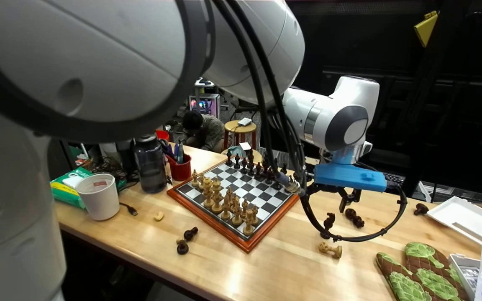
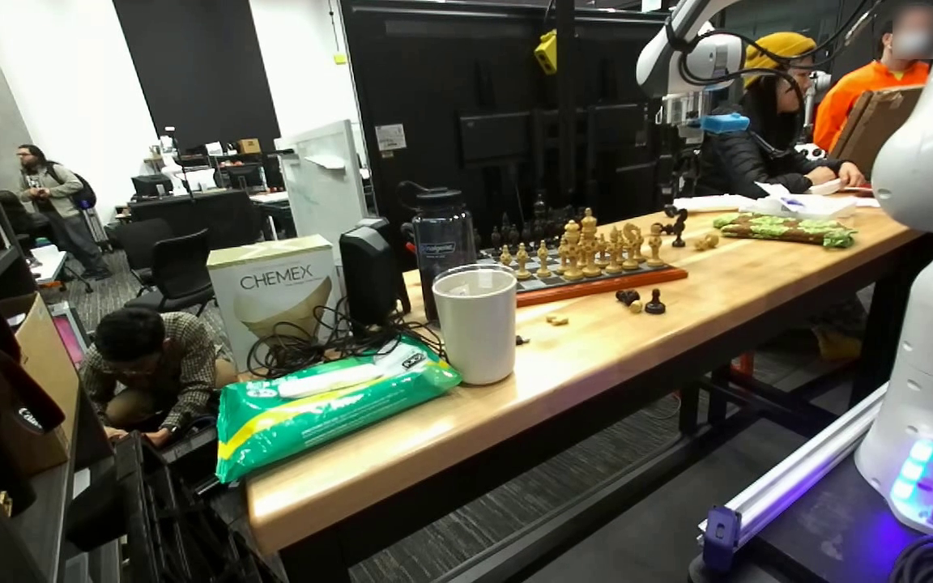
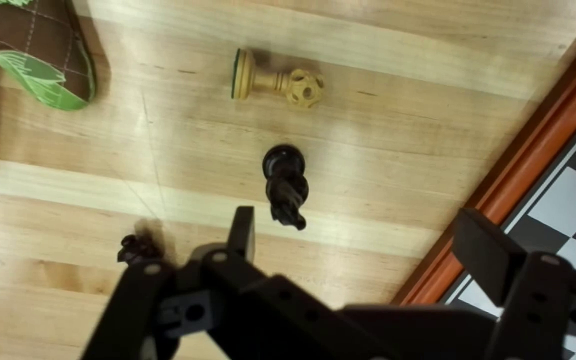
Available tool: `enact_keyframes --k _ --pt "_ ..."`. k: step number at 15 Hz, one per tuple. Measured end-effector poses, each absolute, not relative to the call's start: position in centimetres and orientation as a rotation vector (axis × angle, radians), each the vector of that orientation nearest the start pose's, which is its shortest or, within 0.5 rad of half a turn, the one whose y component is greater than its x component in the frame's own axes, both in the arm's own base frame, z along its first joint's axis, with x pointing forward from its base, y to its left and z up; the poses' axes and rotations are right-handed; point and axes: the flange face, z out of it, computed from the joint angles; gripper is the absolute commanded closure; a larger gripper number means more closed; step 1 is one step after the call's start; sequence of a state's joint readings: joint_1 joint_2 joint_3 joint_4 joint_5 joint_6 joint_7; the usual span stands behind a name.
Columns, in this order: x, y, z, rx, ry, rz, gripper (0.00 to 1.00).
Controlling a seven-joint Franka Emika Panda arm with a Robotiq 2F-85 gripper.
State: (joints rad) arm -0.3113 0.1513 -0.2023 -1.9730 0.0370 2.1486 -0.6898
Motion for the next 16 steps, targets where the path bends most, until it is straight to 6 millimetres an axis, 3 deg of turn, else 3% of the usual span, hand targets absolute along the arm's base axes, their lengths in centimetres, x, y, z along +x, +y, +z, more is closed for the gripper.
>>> enact_keyframes --k 16 --pt "52.3 -29.4 37.7 -3.129 -0.225 0.016 0.0"
